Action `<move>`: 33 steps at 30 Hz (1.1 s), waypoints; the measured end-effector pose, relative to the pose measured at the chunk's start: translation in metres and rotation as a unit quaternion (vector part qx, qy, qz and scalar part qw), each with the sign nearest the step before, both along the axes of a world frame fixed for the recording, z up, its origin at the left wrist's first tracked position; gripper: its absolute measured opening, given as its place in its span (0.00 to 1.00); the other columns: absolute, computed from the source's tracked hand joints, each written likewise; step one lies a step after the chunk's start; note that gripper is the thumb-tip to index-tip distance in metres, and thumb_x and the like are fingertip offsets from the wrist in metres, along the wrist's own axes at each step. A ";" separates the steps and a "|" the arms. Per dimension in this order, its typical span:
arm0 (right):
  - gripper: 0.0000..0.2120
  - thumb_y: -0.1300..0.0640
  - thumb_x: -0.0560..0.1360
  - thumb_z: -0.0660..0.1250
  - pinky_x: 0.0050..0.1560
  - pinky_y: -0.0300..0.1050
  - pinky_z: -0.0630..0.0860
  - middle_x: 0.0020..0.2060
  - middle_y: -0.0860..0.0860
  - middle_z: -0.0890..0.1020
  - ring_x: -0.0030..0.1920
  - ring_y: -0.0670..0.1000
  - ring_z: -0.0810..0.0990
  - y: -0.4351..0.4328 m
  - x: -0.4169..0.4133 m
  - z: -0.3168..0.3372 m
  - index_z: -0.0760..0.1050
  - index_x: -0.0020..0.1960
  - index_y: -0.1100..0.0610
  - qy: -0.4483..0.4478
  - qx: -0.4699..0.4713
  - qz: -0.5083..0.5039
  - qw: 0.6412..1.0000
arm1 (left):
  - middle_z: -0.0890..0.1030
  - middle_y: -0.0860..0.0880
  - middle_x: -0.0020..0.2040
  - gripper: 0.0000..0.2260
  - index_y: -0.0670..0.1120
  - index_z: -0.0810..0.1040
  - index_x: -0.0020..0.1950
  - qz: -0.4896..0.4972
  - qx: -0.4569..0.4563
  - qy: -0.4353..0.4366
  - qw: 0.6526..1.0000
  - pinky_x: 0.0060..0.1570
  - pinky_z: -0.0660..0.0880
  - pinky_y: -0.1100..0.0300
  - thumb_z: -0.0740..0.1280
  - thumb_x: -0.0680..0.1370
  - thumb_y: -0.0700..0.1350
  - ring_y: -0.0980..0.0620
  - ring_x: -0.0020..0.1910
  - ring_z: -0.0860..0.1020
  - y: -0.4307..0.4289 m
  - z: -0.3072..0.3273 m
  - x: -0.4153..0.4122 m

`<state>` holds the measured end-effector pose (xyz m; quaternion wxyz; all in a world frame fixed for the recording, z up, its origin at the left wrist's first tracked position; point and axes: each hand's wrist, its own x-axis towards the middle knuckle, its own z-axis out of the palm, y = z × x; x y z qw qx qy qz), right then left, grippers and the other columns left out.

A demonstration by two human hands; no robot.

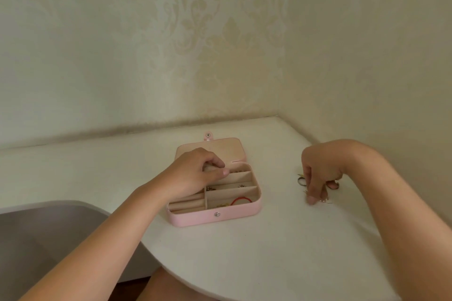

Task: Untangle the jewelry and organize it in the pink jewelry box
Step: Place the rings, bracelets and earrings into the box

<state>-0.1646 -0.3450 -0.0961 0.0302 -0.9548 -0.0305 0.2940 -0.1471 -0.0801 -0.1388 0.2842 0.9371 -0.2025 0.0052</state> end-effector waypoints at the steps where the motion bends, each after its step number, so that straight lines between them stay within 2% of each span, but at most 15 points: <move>1: 0.09 0.52 0.64 0.77 0.34 0.39 0.67 0.30 0.46 0.83 0.20 0.41 0.70 0.002 0.001 -0.003 0.81 0.34 0.55 -0.002 -0.006 -0.005 1.000 | 0.74 0.63 0.46 0.06 0.54 0.80 0.51 0.001 -0.009 0.003 1.000 0.40 0.64 0.76 0.68 0.76 0.53 0.68 0.44 0.72 0.000 -0.001 0.001; 4: 0.06 0.55 0.65 0.77 0.37 0.40 0.68 0.28 0.46 0.82 0.19 0.41 0.69 0.006 0.003 -0.007 0.81 0.33 0.55 -0.016 0.009 -0.001 1.000 | 0.76 0.60 0.49 0.03 0.55 0.79 0.48 0.003 -0.022 0.012 1.000 0.43 0.65 0.74 0.69 0.75 0.51 0.62 0.48 0.74 0.003 -0.004 0.004; 7: 0.05 0.55 0.66 0.75 0.32 0.37 0.67 0.27 0.45 0.82 0.23 0.42 0.69 0.010 0.003 -0.007 0.81 0.33 0.52 -0.028 0.037 0.028 0.999 | 0.74 0.58 0.53 0.07 0.54 0.78 0.54 -0.003 -0.002 0.018 1.000 0.48 0.65 0.74 0.69 0.76 0.50 0.58 0.54 0.73 0.004 -0.006 0.004; 9: 0.06 0.55 0.66 0.75 0.28 0.34 0.65 0.26 0.44 0.81 0.24 0.43 0.69 0.013 0.002 -0.007 0.80 0.31 0.51 -0.032 0.056 0.049 0.997 | 0.72 0.56 0.55 0.09 0.54 0.77 0.56 -0.008 0.007 0.014 1.000 0.51 0.66 0.71 0.69 0.76 0.49 0.58 0.56 0.72 0.005 -0.009 0.004; 14: 0.09 0.56 0.67 0.72 0.26 0.33 0.65 0.24 0.44 0.79 0.23 0.42 0.69 0.017 0.004 -0.010 0.78 0.28 0.50 -0.053 0.066 0.072 0.994 | 0.73 0.54 0.58 0.06 0.56 0.78 0.51 -0.022 -0.025 0.025 0.999 0.59 0.65 0.68 0.70 0.75 0.47 0.59 0.59 0.71 0.009 -0.011 0.004; 16: 0.09 0.56 0.67 0.72 0.25 0.32 0.64 0.24 0.44 0.78 0.22 0.42 0.68 0.017 0.005 -0.010 0.78 0.29 0.52 -0.058 0.082 0.076 0.992 | 0.74 0.55 0.57 0.05 0.56 0.78 0.50 -0.019 -0.034 0.040 0.998 0.55 0.66 0.71 0.69 0.76 0.47 0.61 0.54 0.73 0.009 -0.008 0.003; 18: 0.05 0.57 0.67 0.72 0.25 0.33 0.63 0.25 0.46 0.76 0.24 0.43 0.69 0.014 0.006 -0.009 0.80 0.33 0.56 -0.080 0.114 0.073 0.988 | 0.75 0.57 0.51 0.05 0.55 0.79 0.51 -0.014 -0.049 0.052 0.997 0.45 0.65 0.76 0.69 0.76 0.48 0.64 0.45 0.72 0.009 -0.004 0.002; 20: 0.03 0.59 0.67 0.72 0.28 0.35 0.64 0.25 0.46 0.75 0.26 0.44 0.69 0.009 0.008 -0.009 0.80 0.37 0.59 -0.120 0.157 0.060 0.978 | 0.75 0.60 0.45 0.06 0.53 0.80 0.52 -0.005 -0.078 0.063 0.995 0.39 0.65 0.75 0.69 0.76 0.49 0.65 0.39 0.71 0.008 -0.001 0.001; 22: 0.02 0.61 0.68 0.71 0.31 0.35 0.67 0.28 0.48 0.77 0.29 0.44 0.71 0.006 0.010 -0.009 0.79 0.38 0.61 -0.143 0.215 0.047 0.965 | 0.74 0.61 0.40 0.07 0.53 0.81 0.52 -0.002 -0.104 0.068 0.992 0.38 0.65 0.74 0.70 0.75 0.49 0.65 0.38 0.72 0.005 0.002 -0.002; 25: 0.03 0.66 0.70 0.68 0.36 0.34 0.74 0.33 0.53 0.82 0.33 0.46 0.78 0.008 0.011 -0.007 0.77 0.39 0.61 -0.131 0.337 0.034 0.932 | 0.81 0.56 0.49 0.06 0.54 0.82 0.50 -0.005 -0.149 0.083 0.985 0.53 0.71 0.67 0.71 0.74 0.49 0.61 0.50 0.77 -0.001 0.005 -0.003; 30: 0.08 0.73 0.71 0.66 0.34 0.37 0.75 0.35 0.62 0.80 0.31 0.49 0.79 0.019 0.013 -0.006 0.72 0.37 0.63 -0.166 0.489 0.022 0.856 | 0.83 0.55 0.45 0.09 0.48 0.82 0.54 -0.045 -0.247 0.135 0.958 0.45 0.71 0.75 0.71 0.74 0.43 0.66 0.42 0.80 -0.016 0.013 -0.009; 33: 0.09 0.73 0.72 0.66 0.32 0.36 0.76 0.34 0.61 0.80 0.30 0.48 0.79 0.029 0.012 -0.005 0.71 0.39 0.63 -0.190 0.564 -0.009 0.803 | 0.84 0.51 0.50 0.10 0.47 0.81 0.55 -0.053 -0.302 0.167 0.937 0.55 0.75 0.68 0.70 0.75 0.43 0.62 0.49 0.81 -0.025 0.014 -0.011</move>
